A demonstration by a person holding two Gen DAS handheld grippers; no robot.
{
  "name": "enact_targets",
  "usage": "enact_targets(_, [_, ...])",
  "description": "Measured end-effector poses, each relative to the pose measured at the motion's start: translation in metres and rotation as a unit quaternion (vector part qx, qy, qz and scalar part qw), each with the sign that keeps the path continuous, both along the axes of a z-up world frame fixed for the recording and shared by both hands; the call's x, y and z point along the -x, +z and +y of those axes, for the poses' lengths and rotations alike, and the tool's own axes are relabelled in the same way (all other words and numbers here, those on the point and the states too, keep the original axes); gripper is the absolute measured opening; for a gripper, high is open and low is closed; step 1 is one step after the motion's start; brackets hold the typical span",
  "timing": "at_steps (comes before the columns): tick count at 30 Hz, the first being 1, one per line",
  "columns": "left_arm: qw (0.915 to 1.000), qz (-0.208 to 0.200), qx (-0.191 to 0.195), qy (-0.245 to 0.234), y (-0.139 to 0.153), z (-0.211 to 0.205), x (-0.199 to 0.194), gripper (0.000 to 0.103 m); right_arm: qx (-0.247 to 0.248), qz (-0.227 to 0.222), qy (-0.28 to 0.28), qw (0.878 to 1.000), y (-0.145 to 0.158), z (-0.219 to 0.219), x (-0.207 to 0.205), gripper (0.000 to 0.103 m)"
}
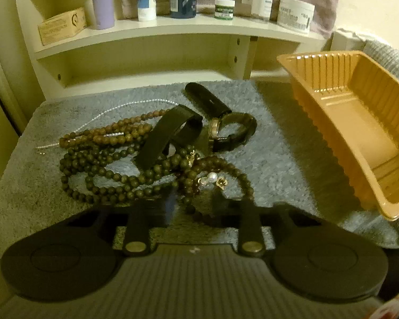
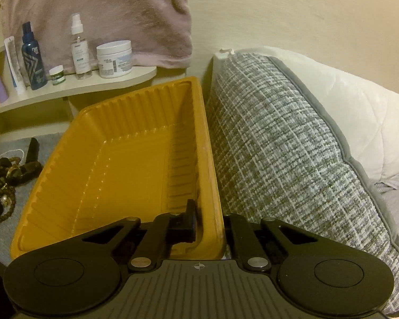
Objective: Organize jewelry
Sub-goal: 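Grasp the dark beaded bracelet from the jewelry pile with the left tool, then carry the bracelet into the orange tray and open the left tool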
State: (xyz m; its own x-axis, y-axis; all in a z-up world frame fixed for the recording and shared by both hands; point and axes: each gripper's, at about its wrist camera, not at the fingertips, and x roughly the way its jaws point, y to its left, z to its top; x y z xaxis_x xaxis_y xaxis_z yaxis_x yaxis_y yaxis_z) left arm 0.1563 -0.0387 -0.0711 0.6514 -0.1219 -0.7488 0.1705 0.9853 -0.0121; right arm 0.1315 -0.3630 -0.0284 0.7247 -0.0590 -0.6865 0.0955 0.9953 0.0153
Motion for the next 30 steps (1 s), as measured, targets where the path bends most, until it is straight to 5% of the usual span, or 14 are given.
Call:
enact_targets(4, [1.0,-0.004,-0.005,-0.001,0.006,0.003,0.003,0.006,0.003,-0.001,0.001,1.0,0.0,0.001,-0.001,0.006])
enact_targets(19, [0.9962,-0.075,0.019,-0.04,0.069,-0.017,0.008,0.006,-0.005,-0.01,0.001,1.0,0.0,0.004,0.003,0.005])
enact_targets(30, [0.9834,-0.121,0.068,-0.117,0.117,-0.076,0.004,0.006,-0.013,-0.018,-0.001,1.0,0.001,0.006,0.007,0.004])
